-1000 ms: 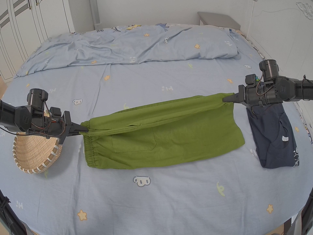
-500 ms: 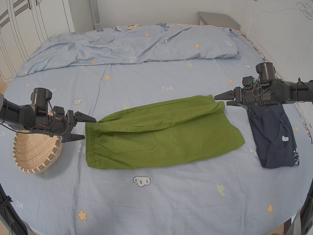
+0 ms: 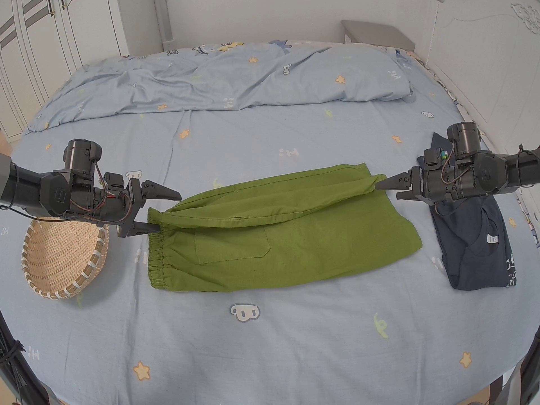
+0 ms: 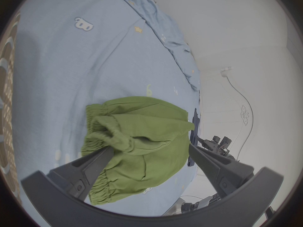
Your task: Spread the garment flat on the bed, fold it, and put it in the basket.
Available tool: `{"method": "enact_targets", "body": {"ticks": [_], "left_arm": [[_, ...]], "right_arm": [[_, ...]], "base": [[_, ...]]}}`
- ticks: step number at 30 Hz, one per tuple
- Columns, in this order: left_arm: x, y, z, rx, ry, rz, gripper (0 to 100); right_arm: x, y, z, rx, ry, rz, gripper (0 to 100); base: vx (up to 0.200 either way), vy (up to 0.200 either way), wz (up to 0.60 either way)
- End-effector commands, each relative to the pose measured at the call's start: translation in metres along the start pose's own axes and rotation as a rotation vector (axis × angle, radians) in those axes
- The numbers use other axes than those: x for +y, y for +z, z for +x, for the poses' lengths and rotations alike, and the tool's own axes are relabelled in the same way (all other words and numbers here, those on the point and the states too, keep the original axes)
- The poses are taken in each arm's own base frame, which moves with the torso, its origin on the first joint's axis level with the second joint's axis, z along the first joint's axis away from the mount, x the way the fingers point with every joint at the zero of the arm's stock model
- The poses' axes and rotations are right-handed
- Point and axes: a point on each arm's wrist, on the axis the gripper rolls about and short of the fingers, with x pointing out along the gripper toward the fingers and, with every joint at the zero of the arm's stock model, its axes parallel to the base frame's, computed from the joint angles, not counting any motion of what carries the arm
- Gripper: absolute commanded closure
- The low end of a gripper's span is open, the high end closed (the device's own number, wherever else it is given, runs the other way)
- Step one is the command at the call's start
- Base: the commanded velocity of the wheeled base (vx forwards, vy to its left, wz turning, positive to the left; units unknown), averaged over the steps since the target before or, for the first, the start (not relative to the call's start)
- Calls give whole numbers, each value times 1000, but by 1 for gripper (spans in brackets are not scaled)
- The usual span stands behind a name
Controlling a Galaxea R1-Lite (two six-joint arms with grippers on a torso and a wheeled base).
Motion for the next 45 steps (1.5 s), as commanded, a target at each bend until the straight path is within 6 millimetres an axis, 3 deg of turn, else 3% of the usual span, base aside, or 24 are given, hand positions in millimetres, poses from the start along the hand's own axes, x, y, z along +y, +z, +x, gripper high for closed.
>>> {"method": "enact_targets", "body": {"ticks": [1, 10, 21, 27, 30, 32, 33, 36, 45], "left_arm": [[-4, 11, 15, -3, -21, -5, 0], [12, 44, 44, -107, -41, -75, 0], [14, 38, 46, -178, -57, -102, 0], [-15, 10, 3, -202, -88, -64, 0], [-17, -14, -19, -231, -104, -42, 0], [-15, -22, -21, -231, -105, -43, 0], [-5, -47, -22, -217, -94, -49, 0], [13, -65, -21, -229, -102, -43, 0], [64, -76, -12, -290, -74, 21, 0]], "right_arm": [[16, -10, -28, -40, 1, -2, 0], [16, -12, -49, -113, 16, 9, 0], [16, -12, -49, -114, 14, 8, 0], [25, -14, -53, -115, 24, -3, 0], [31, -17, -60, -117, 26, 0, 0], [33, -21, -63, -112, 25, 9, 0], [37, -31, -70, -106, 25, 24, 0], [43, -39, -80, -107, 24, 27, 0], [51, -55, -88, -90, 29, 21, 0]], "base": [[0, 0, 0], [0, 0, 0], [0, 0, 0], [0, 0, 0], [0, 0, 0], [0, 0, 0], [0, 0, 0], [0, 0, 0], [0, 0, 0]]}}
